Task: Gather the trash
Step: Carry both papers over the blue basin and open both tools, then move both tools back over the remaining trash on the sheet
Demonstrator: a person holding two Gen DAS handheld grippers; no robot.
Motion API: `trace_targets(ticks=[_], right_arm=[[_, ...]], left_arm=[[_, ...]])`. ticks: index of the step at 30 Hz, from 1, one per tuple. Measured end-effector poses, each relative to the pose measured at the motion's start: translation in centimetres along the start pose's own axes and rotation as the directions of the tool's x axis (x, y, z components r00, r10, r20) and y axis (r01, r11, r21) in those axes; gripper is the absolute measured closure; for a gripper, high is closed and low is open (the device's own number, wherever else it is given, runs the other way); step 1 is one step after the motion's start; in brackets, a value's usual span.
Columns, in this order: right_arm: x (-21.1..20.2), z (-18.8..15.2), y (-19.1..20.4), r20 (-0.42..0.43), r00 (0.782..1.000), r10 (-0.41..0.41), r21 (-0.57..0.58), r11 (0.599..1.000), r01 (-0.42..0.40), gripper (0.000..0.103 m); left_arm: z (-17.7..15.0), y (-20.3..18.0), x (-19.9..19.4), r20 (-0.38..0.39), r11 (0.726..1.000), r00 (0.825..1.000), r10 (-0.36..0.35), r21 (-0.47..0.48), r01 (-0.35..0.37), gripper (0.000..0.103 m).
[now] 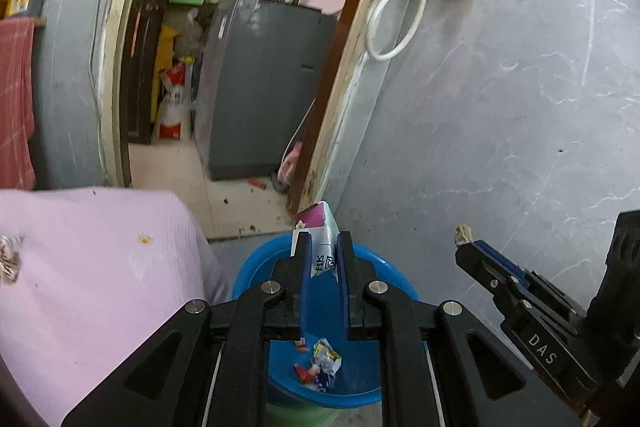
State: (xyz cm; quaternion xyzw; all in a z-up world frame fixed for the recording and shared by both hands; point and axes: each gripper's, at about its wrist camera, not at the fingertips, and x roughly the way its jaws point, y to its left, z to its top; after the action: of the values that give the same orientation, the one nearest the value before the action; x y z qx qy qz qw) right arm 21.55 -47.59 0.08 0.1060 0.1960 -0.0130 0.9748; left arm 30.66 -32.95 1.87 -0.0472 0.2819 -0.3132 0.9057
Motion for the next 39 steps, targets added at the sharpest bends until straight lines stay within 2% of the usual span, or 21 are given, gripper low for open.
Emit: trace_targets(ticks=[6, 15, 16, 18, 21, 23, 26, 29, 31, 34, 36, 39], right_arm=[[1.8, -0.9, -1.0, -0.057, 0.998, 0.003, 0.038, 0.999, -0.001, 0.086], [3.0, -1.2, -1.7, -0.092, 0.996, 0.022, 0.077, 0.997, -0.015, 0.085], [3.0, -1.3, -1.8, -0.094, 0.995, 0.022, 0.076, 0.997, -0.015, 0.084], [2.9, -1.2, -1.7, -0.091, 0.996, 0.02, 0.076, 0.997, -0.013, 0.075], [2.9, -1.0, -1.8, -0.088, 0.996, 0.02, 0.077, 0.997, -0.014, 0.073], [2.7, -0.9, -1.7, -0.085, 0.996, 0.019, 0.074, 0.997, -0.012, 0.073], [2.2, -0.5, -1.6, -0.069, 0.998, 0.013, 0.068, 0.998, -0.009, 0.07], [1.4, 0.1, -1.3, -0.042, 0.999, 0.008, 0.06, 0.998, -0.006, 0.058], [0.7, 0.6, -1.0, -0.019, 1.0, 0.008, 0.054, 0.999, -0.007, 0.054], [-0.1, 1.2, -0.4, 0.006, 1.0, -0.002, 0.043, 0.999, 0.001, 0.048], [-0.8, 1.7, 0.2, 0.033, 0.999, -0.011, 0.037, 0.999, 0.01, 0.03], [-1.8, 2.3, 1.0, 0.07, 0.997, -0.016, 0.024, 1.0, 0.015, 0.022]], left_arm=[[-0.4, 0.8, 1.9, -0.058, 1.0, 0.998, -0.004, -0.019, 0.003, 0.093], [-0.9, 1.8, 3.1, -0.113, 0.999, 0.994, -0.012, -0.044, 0.007, 0.088], [-0.9, 1.9, 3.1, -0.116, 0.999, 0.993, -0.012, -0.044, 0.007, 0.089], [-1.0, 2.0, 3.1, -0.121, 0.999, 0.993, -0.009, -0.042, 0.004, 0.089], [-1.0, 2.1, 3.1, -0.122, 0.999, 0.992, -0.008, -0.043, 0.003, 0.088], [-0.9, 2.2, 2.9, -0.122, 0.999, 0.993, -0.009, -0.048, 0.003, 0.084], [-0.7, 2.5, 2.3, -0.101, 0.998, 0.995, -0.005, -0.056, -0.001, 0.076], [-0.4, 2.4, 1.3, -0.081, 0.998, 0.997, 0.007, -0.055, -0.011, 0.072], [0.0, 2.6, 0.6, -0.064, 0.998, 0.998, 0.015, -0.055, -0.018, 0.059], [0.5, 2.9, -1.0, -0.024, 0.998, 0.999, 0.029, -0.062, -0.03, 0.048], [0.8, 3.2, -2.2, 0.002, 0.997, 0.999, 0.042, -0.06, -0.042, 0.041], [1.0, 3.3, -4.1, 0.046, 0.996, 0.996, 0.08, -0.047, -0.078, 0.019]])
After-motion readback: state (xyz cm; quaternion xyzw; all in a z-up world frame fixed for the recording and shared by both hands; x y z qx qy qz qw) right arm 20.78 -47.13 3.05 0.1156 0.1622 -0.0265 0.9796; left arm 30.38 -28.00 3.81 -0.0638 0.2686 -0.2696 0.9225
